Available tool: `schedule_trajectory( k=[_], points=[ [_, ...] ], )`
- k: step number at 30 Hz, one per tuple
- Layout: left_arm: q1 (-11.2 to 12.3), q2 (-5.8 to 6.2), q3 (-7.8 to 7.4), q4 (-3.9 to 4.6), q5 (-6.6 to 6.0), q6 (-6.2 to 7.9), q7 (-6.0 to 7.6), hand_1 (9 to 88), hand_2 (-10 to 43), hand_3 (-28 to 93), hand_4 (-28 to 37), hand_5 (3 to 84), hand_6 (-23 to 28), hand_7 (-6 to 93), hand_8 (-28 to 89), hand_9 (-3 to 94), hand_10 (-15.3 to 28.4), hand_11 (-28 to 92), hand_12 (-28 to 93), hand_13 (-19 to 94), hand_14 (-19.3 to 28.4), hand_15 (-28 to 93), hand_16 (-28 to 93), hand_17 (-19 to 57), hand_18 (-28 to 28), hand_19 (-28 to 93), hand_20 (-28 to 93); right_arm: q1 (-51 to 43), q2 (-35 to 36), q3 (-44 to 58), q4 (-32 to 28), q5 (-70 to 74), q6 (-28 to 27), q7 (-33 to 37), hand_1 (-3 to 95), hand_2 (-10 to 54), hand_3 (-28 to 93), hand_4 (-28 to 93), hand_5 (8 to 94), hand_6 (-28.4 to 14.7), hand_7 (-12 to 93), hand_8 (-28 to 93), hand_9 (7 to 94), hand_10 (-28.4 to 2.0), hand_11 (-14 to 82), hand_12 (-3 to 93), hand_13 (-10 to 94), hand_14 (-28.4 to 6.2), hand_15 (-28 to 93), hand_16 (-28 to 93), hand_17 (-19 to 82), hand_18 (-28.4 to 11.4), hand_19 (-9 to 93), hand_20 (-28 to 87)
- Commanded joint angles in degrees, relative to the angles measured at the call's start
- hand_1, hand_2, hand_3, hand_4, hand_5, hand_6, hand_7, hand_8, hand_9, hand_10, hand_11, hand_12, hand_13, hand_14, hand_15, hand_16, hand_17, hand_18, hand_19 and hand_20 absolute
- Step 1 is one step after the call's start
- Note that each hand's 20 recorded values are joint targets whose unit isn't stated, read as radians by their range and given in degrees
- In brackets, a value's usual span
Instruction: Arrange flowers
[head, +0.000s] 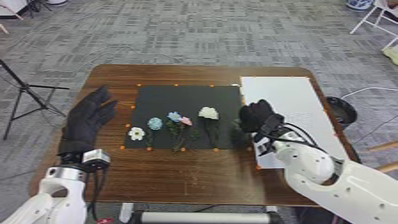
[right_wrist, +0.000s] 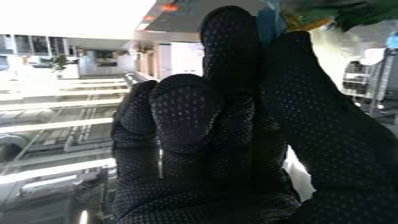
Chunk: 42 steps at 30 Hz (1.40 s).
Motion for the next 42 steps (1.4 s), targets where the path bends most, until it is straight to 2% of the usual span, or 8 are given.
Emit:
schedule_trajectory(
  k=[1, 13, 19, 26, 30, 34, 37, 42],
  points=[
    [1.20, -1.43, -0.09, -0.92, 0.16, 0.21, 0.78, 25.5, -2.3, 69, -25.6, 31.6, 3.1, 18.3, -8, 24.4, 11.2, 20, 19, 20, 13.9, 30, 6, -9.2, 19.8, 38, 14, 0.22, -3.64, -1.74, -0.46, -1.61, 1.19, -0.85, 47.8, -9.5, 84, -28, 77.5, 2.2, 41, -2, 92.3, -5.7, 17.4, 43.1, 75, -4.9, 68, 31, 29, -19.4, 78, 54],
    [0.86, -1.56, 0.78, -1.42, 0.81, -0.99, 0.96, 25.4, -2.4, 69, -25.7, 31.6, 3.1, 18.1, -8, 24.4, 11.3, 20, 19, 20, 13.9, 30, 5, -9.3, 19.8, 38, 14, 3.11, -5.87, -5.34, 4.20, -4.90, 0.74, 3.74, 47.2, -9.5, 81, -28, 73.4, 2.9, 41, -1, 90.7, -4.8, 15.8, 44.9, 74, -4.7, 69, 32, 28, -19.4, 79, 55],
    [1.76, -1.42, 0.14, -1.80, 0.78, -0.81, 1.07, 25.3, -2.5, 69, -25.6, 31.6, 3.1, 18.1, -8, 24.4, 11.3, 20, 19, 20, 13.9, 30, 5, -9.3, 19.9, 38, 14, 2.37, -4.06, -3.53, 3.60, -4.66, -0.41, 4.42, 43.3, -9.5, 80, -28, 61.6, 1.4, 43, 0, 80.7, -5.8, 17.2, 47.5, 65, -5.6, 73, 33, 25, -19.3, 78, 56],
    [2.01, -1.50, -0.08, -1.75, 0.78, -0.73, 1.01, 25.3, -2.4, 69, -25.7, 31.6, 3.1, 18.1, -8, 24.5, 11.2, 20, 19, 20, 13.8, 30, 5, -9.3, 19.8, 38, 14, 0.22, -2.08, -0.34, 1.03, -3.60, -2.65, 2.74, 32.5, -9.5, 85, -28, 54.2, 0.0, 37, -17, 62.5, -9.3, 40.1, 27.5, 56, -7.7, 75, 31, 22, -19.5, 77, 56],
    [2.21, -1.72, -0.27, -1.69, 0.74, -0.42, 1.20, 25.4, -2.4, 69, -25.7, 31.5, 3.1, 18.0, -8, 24.5, 11.2, 20, 19, 20, 13.9, 30, 5, -9.3, 19.8, 38, 14, -3.16, -0.15, 5.11, -2.83, 1.73, -2.36, 2.08, 25.7, -9.5, 85, -28, 45.3, -3.2, 33, -15, 49.4, -12.0, 37.5, 25.5, 48, -10.3, 73, 28, 19, -19.9, 77, 56],
    [3.14, -2.59, -0.44, -1.63, 2.07, 1.03, -0.02, 25.4, -2.4, 69, -25.7, 31.5, 3.1, 17.9, -8, 24.4, 11.2, 20, 19, 20, 13.8, 29, 5, -9.3, 19.8, 38, 14, -13.14, 0.59, 22.53, -5.88, 29.39, -1.95, -14.50, 19.6, -6.2, 85, -26, 35.6, -7.0, 23, -10, 37.0, -14.9, 26.6, 24.3, 36, -12.5, 61, 19, 16, -20.1, 68, 51],
    [3.38, -3.75, -0.26, -1.39, 4.75, 1.58, -2.30, 25.4, -2.4, 69, -25.6, 31.4, 3.0, 17.8, -8, 24.0, 11.1, 19, 19, 18, 13.0, 29, 5, -9.3, 19.8, 38, 14, -20.86, -1.21, 36.74, -6.42, 61.18, -13.43, -28.04, 18.6, -1.5, 86, -22, 31.9, -6.7, 17, -9, 32.0, -15.4, 15.9, 24.1, 27, -13.0, 41, 20, 10, -21.0, 55, 37],
    [2.43, -5.73, 0.50, -1.08, 7.28, 1.21, -4.00, 26.1, -2.7, 69, -25.2, 30.1, 2.8, 17.7, -8, 21.0, 10.4, 19, 19, 14, 11.9, 26, 6, -10.0, 19.1, 37, 13, -28.36, -5.07, 49.59, -6.55, 64.28, -25.72, -32.53, 19.3, -2.5, 84, -21, 28.3, -0.6, 10, -8, 26.2, -11.5, 1.5, 25.5, 17, -9.6, -1, 43, -6, -19.7, 36, 20]
  ],
)
